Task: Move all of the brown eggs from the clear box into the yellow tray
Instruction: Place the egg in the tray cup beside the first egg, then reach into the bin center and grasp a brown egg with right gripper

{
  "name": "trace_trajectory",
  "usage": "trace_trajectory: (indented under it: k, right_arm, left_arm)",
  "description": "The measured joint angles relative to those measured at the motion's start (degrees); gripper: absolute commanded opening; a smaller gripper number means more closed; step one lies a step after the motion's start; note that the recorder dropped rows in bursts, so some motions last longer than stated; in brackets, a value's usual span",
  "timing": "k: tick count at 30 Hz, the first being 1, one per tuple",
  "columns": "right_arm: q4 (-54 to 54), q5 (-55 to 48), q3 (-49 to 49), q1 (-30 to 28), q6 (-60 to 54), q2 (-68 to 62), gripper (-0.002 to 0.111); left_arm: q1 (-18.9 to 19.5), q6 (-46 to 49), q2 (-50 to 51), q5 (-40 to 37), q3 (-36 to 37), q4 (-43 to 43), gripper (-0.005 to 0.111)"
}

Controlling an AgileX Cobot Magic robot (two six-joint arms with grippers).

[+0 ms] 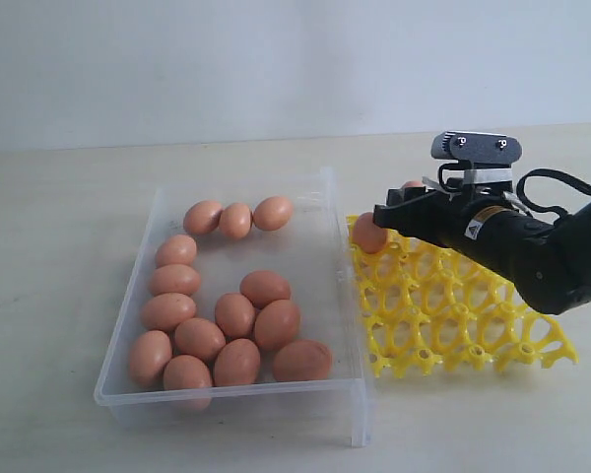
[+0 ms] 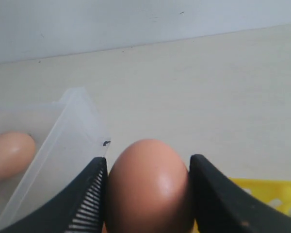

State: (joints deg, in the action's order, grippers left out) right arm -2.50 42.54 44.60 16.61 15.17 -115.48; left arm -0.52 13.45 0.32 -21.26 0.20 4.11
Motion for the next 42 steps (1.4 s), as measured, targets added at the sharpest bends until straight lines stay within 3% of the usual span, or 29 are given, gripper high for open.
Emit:
trace_trajectory:
  k: [8,14,15,17,19,23,25,27,28,29,31,34,39,42]
  right_arm:
    - [0.79,-1.58,0.15,0.00,0.00,-0.13,0.003]
    - [-0.01,-3.61,0.15,0.00,0.00,-0.13,0.031]
    - [-0.25,-3.71,0.15,0.00,0.00,-0.13,0.043]
    - [-0.63,-4.08,0.15,0.00,0.00,-0.13,0.056]
    - [-0.61,-4.08,0.15,0.00,0.00,-0.13,0.061]
    - [-0.61,-4.13,0.15,0.00,0.00,-0.13,0.058]
    - [-0.61,-5.33,0.15,0.00,0.00,1.02,0.042]
    - [-1.24,-9.88,0.15,0.00,0.00,6.01,0.017]
    - [-3.62,-13.95,0.60,0.00,0.00,9.91,0.005]
    - [-7.26,-20.14,2.02,0.42,0.00,14.03,0.000]
    - [-10.94,-37.39,8.01,2.86,0.00,20.52,0.000]
    - [-7.64,-59.51,18.51,7.66,-1.29,22.48,0.000]
    - [3.78,-77.39,29.67,14.20,-19.14,18.03,0.003]
    - [8.57,-86.14,35.08,17.09,-29.66,13.29,0.019]
  left_arm:
    - [0.00,0.00,0.00,0.00,0.00,0.00,0.000]
    - [0.00,0.00,0.00,0.00,0.00,0.00,0.000]
    - [0.00,0.00,0.00,0.00,0.00,0.00,0.000]
    - [0.00,0.00,0.00,0.00,0.00,0.00,0.000]
    - [0.00,0.00,0.00,0.00,0.00,0.00,0.000]
    - [0.00,0.00,0.00,0.00,0.00,0.00,0.000]
    - [0.00,0.00,0.00,0.00,0.00,0.00,0.000]
    - [0.00,0.00,0.00,0.00,0.00,0.00,0.000]
    - [0.00,0.00,0.00,0.00,0.00,0.00,0.000]
    - [0.00,0.00,0.00,0.00,0.00,0.00,0.000]
    - [0.00,0.00,0.00,0.00,0.00,0.00,0.000]
    - [0.00,0.00,0.00,0.00,0.00,0.00,0.000]
    - [0.00,0.00,0.00,0.00,0.00,0.00,0.000]
    - [0.00,0.00,0.00,0.00,0.00,0.00,0.000]
